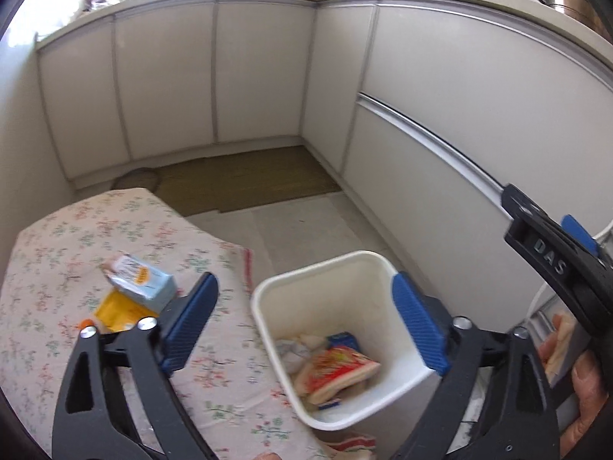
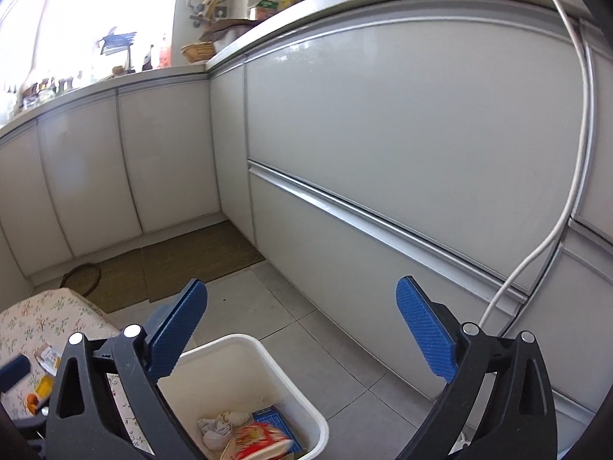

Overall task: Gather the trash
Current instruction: 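Move both tools back over the remaining trash on the table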

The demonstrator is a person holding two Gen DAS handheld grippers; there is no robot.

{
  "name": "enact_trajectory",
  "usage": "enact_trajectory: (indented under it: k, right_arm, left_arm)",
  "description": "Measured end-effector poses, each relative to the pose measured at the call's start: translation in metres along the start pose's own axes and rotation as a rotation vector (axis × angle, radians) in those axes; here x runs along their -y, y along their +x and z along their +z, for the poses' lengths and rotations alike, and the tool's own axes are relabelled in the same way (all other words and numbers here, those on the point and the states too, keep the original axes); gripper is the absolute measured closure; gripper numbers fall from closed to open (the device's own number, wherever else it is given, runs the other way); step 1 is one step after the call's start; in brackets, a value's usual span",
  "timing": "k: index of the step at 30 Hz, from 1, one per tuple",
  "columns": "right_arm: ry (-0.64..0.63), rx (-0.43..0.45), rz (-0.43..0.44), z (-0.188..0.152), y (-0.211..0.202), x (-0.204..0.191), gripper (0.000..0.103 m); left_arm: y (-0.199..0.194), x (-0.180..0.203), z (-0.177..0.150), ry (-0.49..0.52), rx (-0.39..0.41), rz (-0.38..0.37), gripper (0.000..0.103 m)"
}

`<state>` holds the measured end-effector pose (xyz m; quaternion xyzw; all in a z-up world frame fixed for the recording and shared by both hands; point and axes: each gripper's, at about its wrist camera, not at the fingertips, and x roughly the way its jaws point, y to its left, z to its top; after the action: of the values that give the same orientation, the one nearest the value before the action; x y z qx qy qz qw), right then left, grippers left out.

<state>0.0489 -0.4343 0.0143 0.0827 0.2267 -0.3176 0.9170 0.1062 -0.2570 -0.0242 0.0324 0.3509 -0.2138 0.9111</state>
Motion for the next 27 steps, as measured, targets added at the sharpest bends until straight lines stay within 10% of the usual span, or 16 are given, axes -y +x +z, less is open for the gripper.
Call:
enact_trajectory:
  k: [27]
  right_arm:
    - [-0.370, -0.031, 0.257, -0.048, -0.030, -0.211, 0.007]
  left_arm:
    - [-0.008, -0.211, -0.031, -0.285, -0.089, 0.313, 0.007]
